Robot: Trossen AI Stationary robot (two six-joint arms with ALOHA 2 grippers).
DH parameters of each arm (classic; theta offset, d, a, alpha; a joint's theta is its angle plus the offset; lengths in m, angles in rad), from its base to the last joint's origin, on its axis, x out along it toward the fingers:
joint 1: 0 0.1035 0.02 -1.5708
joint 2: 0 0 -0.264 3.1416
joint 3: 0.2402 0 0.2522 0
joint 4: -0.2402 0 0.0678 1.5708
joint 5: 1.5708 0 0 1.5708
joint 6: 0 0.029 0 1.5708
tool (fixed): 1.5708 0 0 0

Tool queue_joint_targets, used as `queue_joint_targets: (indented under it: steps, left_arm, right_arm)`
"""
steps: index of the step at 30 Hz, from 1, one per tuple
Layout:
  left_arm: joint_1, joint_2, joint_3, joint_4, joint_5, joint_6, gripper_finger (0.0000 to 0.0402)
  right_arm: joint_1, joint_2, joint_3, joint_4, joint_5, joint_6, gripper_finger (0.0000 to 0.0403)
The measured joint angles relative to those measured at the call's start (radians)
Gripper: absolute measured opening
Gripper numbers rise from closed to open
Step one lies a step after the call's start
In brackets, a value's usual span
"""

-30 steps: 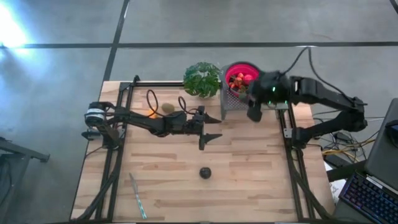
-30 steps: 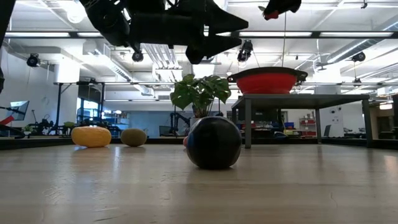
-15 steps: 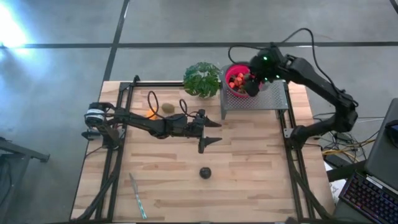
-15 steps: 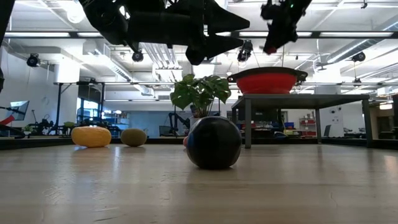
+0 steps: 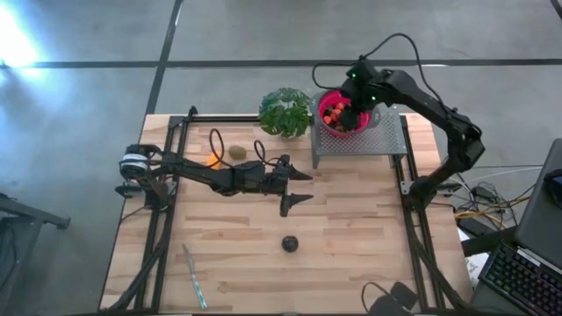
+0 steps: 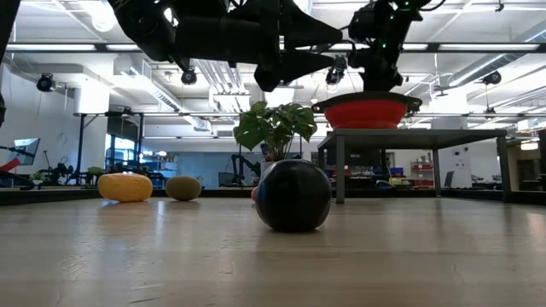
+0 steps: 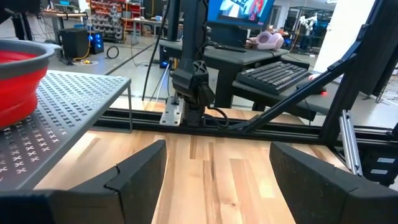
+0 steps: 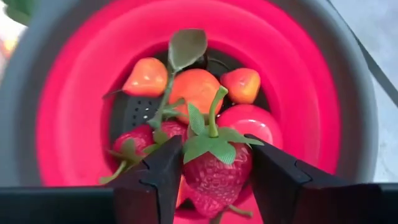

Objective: Pick & Place Fruit
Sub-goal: Put the strawberry into the red strainer bowl on the shelf, then put the pear into the red strainer bowl on the shelf

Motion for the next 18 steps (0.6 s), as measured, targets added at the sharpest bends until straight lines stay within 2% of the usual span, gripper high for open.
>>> queue_joint_targets:
  steps: [6,18]
  left_arm:
    - [-0.002,0.0,0.0,0.0,0.0,-0.001,0.0291]
    - [-0.004,0.0,0.0,0.0,0.0,-0.002,0.0291]
  right_arm:
    - [-0.016,0.026,0.013,0.0,0.0,-0.003,0.0146]
    - [-0.019,0.033,0.012,-0.005,0.001,-0.029,0.0217]
